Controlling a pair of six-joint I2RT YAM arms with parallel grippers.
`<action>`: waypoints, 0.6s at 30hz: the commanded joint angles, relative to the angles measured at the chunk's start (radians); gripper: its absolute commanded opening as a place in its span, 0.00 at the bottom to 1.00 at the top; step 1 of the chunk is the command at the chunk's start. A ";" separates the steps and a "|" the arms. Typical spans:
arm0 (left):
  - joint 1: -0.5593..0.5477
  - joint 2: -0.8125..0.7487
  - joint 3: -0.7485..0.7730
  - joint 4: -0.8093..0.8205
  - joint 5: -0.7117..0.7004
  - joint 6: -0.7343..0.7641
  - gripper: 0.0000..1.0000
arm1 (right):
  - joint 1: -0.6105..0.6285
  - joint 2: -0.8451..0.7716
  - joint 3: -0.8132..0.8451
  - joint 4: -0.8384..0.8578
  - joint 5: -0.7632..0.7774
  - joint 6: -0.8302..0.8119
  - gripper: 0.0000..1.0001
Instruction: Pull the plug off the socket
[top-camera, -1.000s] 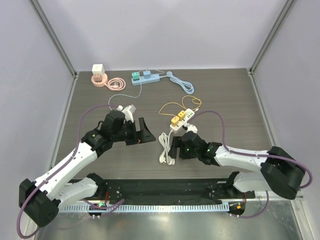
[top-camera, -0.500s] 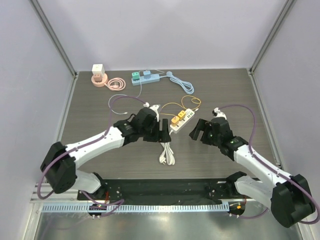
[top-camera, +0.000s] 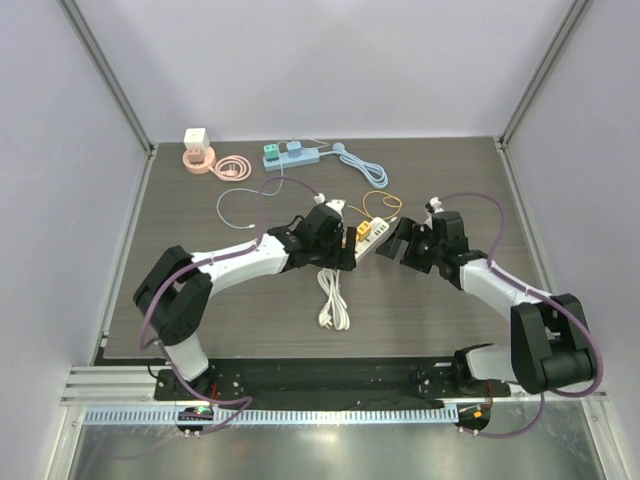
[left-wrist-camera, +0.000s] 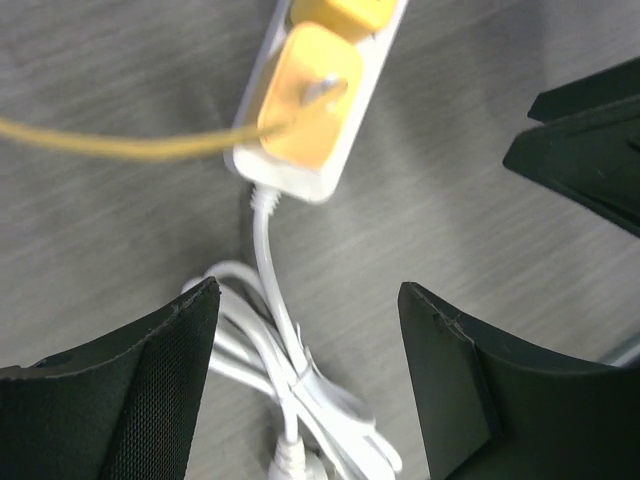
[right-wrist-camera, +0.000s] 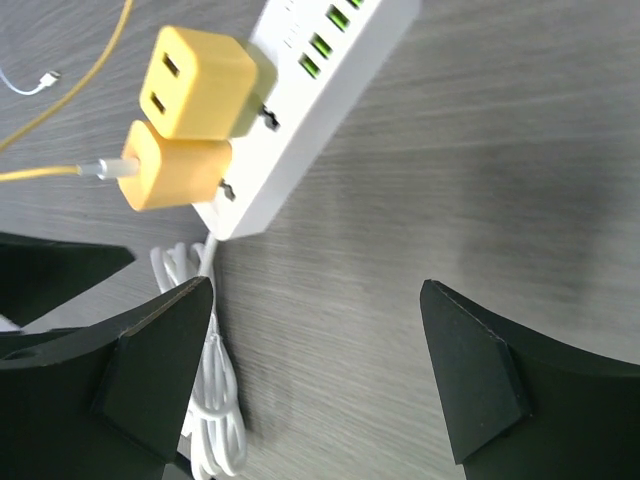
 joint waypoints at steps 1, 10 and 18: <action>-0.001 0.046 0.075 0.067 -0.088 0.071 0.73 | -0.015 0.043 0.067 0.112 -0.082 -0.012 0.90; -0.001 0.143 0.175 0.070 -0.134 0.194 0.70 | -0.047 0.155 0.090 0.245 -0.105 0.089 0.89; 0.000 0.186 0.218 0.061 -0.159 0.232 0.70 | -0.070 0.310 0.133 0.400 -0.135 0.186 0.87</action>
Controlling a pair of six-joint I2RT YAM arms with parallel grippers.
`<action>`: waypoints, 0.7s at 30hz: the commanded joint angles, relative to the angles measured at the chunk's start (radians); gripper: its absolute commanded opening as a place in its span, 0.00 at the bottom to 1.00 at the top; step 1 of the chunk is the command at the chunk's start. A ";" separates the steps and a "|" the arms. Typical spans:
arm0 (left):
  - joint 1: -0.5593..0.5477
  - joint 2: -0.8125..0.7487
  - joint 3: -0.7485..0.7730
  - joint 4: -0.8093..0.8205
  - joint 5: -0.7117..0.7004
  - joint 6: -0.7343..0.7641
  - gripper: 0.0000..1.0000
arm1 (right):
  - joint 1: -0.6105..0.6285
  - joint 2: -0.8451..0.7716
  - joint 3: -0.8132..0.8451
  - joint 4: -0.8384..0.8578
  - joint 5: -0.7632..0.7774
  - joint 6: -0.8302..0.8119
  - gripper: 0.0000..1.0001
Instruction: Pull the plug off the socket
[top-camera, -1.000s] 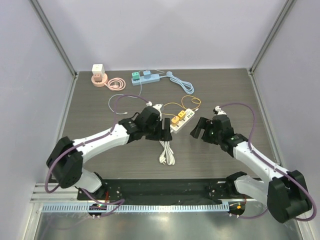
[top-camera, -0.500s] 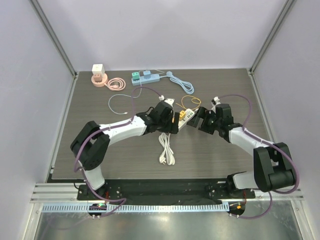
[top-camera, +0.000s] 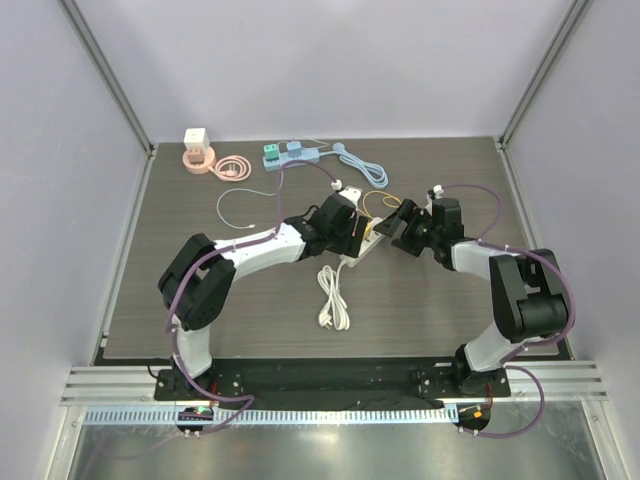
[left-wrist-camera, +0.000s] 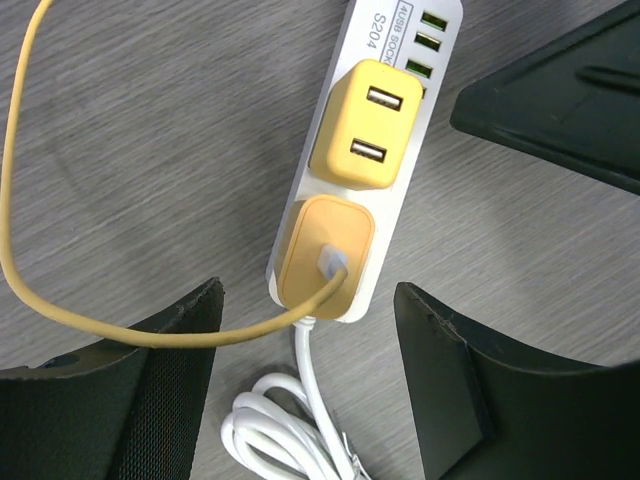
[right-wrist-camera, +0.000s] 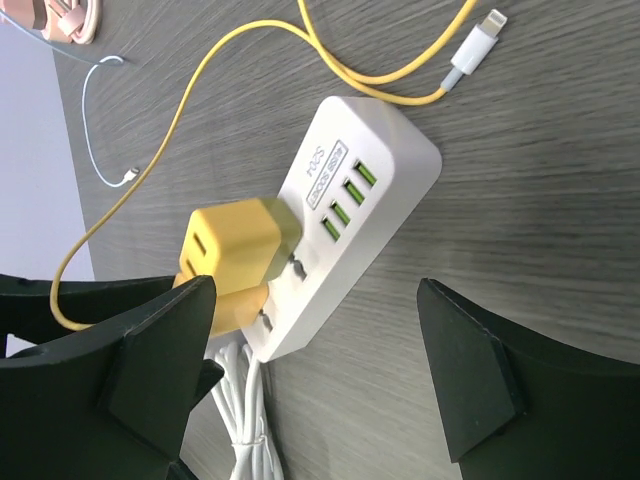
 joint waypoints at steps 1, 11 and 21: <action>0.000 0.021 0.045 0.030 -0.032 0.039 0.70 | -0.004 0.040 0.016 0.143 -0.028 0.035 0.87; 0.006 0.064 0.091 0.029 -0.002 0.046 0.58 | -0.010 0.039 -0.052 0.197 0.038 0.013 0.88; 0.008 0.096 0.105 0.038 0.038 0.014 0.46 | -0.011 0.062 -0.067 0.229 0.067 0.044 0.85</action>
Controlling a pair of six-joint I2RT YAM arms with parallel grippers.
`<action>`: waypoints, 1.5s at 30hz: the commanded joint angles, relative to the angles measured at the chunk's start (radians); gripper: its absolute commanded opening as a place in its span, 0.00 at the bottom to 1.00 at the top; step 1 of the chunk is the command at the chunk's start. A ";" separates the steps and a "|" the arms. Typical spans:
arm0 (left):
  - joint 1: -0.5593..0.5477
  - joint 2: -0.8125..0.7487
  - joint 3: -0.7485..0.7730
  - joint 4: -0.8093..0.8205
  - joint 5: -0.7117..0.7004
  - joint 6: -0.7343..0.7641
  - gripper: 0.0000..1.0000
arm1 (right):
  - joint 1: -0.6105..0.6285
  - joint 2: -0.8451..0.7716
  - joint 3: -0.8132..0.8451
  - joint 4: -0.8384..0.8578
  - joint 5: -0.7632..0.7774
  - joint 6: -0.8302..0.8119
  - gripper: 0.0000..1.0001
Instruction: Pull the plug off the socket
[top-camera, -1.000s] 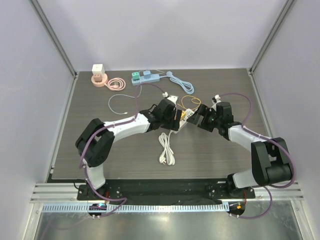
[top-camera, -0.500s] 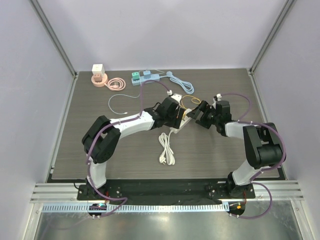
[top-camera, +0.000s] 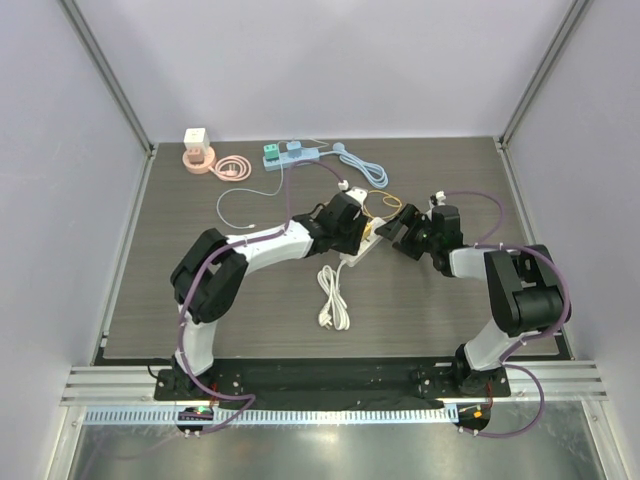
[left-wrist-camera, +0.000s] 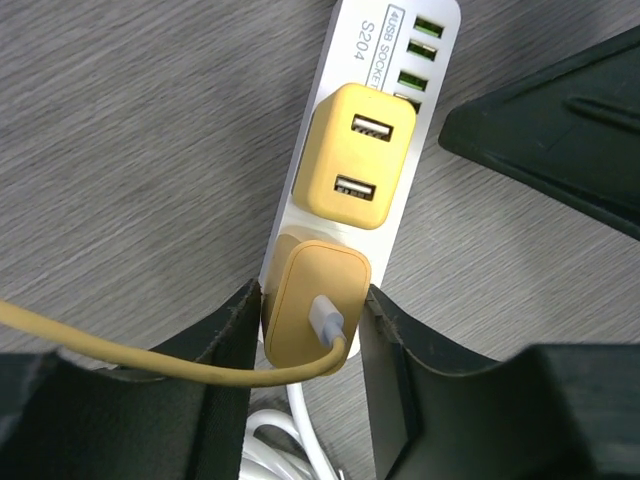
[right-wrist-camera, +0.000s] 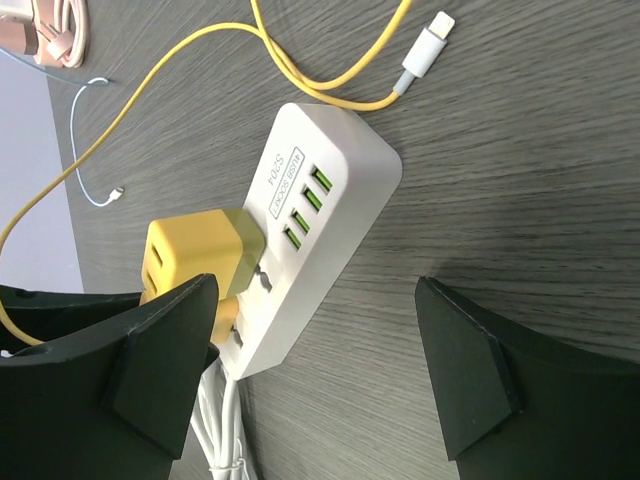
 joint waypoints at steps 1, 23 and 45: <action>0.005 0.014 0.037 0.035 0.017 -0.013 0.44 | -0.003 0.007 -0.003 0.075 0.027 0.012 0.85; 0.005 -0.071 -0.048 -0.003 0.069 -0.133 0.00 | 0.004 0.056 -0.007 0.134 -0.082 0.029 0.83; 0.005 -0.140 -0.101 0.038 0.169 -0.188 0.00 | 0.017 0.138 -0.007 0.229 -0.128 0.058 0.73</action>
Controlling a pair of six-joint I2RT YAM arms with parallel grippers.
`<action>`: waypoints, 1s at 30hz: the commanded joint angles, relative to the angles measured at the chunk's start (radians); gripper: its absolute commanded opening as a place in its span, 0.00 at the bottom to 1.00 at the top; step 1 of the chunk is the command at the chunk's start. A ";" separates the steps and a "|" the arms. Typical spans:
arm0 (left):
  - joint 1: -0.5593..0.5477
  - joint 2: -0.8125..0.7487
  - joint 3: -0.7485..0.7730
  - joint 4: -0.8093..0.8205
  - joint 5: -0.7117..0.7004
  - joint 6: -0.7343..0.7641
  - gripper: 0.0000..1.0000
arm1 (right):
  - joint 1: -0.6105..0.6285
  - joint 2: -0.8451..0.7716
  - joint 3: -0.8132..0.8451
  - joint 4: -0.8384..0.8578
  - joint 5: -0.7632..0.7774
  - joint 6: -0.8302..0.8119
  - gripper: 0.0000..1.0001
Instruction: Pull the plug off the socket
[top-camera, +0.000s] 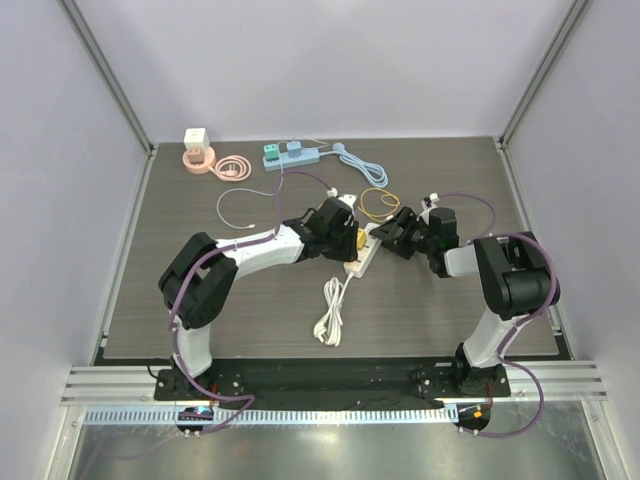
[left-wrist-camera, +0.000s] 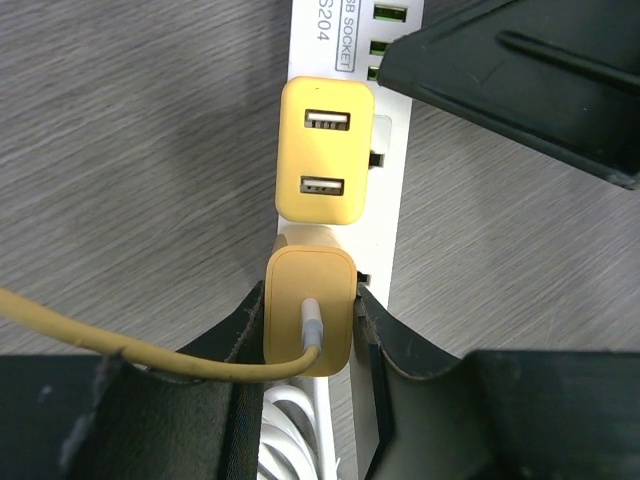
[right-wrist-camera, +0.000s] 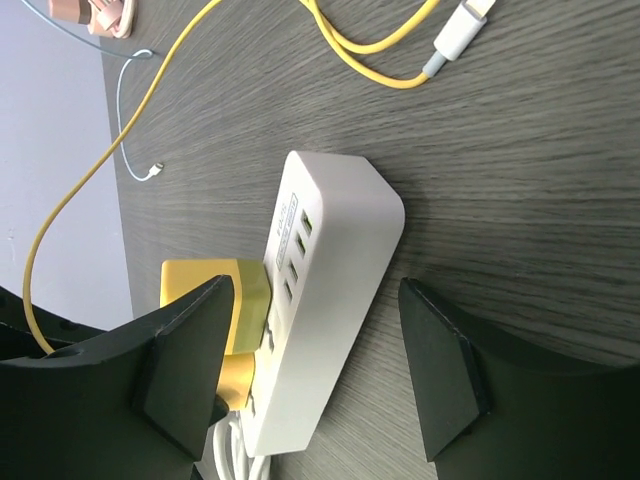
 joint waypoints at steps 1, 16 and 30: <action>0.001 -0.070 -0.001 0.035 0.045 -0.028 0.00 | 0.009 0.030 0.003 0.053 -0.017 0.008 0.72; 0.001 -0.076 -0.031 0.095 0.084 -0.061 0.00 | 0.021 0.084 0.003 0.094 -0.035 0.023 0.59; -0.001 -0.088 -0.044 0.120 0.091 -0.071 0.00 | 0.019 0.104 0.006 0.102 -0.038 0.028 0.56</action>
